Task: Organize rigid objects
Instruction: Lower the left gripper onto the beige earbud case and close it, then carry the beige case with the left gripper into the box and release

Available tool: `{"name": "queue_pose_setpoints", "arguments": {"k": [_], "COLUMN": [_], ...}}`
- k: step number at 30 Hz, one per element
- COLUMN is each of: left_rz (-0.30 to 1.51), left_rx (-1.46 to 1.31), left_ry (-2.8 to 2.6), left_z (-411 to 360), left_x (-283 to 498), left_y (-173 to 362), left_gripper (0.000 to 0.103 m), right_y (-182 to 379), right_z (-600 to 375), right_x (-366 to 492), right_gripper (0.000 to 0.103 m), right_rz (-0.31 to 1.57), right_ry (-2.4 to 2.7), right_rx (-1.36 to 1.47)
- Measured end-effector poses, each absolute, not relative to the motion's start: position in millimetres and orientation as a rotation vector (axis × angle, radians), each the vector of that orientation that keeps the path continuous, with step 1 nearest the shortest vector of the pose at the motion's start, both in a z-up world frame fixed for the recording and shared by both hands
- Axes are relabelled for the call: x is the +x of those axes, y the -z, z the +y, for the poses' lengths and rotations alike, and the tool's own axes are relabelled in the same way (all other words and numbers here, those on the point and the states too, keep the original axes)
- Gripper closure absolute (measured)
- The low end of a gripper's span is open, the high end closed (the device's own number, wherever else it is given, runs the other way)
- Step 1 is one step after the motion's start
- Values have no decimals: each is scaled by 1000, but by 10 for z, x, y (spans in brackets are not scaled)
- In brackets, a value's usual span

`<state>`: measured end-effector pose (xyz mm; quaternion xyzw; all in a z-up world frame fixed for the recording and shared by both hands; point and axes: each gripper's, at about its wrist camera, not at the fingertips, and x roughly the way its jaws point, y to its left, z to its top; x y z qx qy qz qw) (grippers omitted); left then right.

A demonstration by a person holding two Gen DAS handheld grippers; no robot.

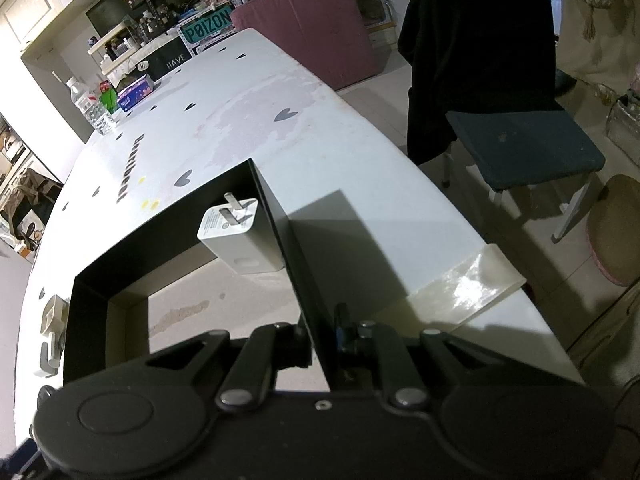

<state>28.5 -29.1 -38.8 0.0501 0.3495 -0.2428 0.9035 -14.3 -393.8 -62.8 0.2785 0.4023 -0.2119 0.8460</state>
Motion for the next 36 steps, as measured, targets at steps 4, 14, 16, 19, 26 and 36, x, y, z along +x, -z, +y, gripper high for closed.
{"name": "queue_pose_setpoints", "arguments": {"k": [4, 14, 16, 19, 26, 36], "left_rz": [772, 787, 804, 813, 800, 729], "left_rx": [-5, 116, 141, 142, 115, -51], "left_ry": [512, 444, 422, 409, 403, 410], "left_z": [-386, -914, -945, -878, -766, -563], "left_x": [325, 476, 529, 593, 615, 499], "left_y": [518, 682, 748, 803, 817, 505], "left_gripper": [38, 43, 50, 60, 62, 62], "right_y": [627, 632, 631, 631, 631, 628], "right_z": [-3936, -3946, -3941, -3941, -3939, -3939], "right_x": [-142, -142, -141, -141, -140, -142], "right_gripper": [92, 92, 92, 92, 92, 92], "right_rz": [849, 850, 850, 850, 850, 850], "right_ry": [447, 446, 446, 447, 446, 447], "right_rx": [586, 583, 583, 582, 582, 580]}}
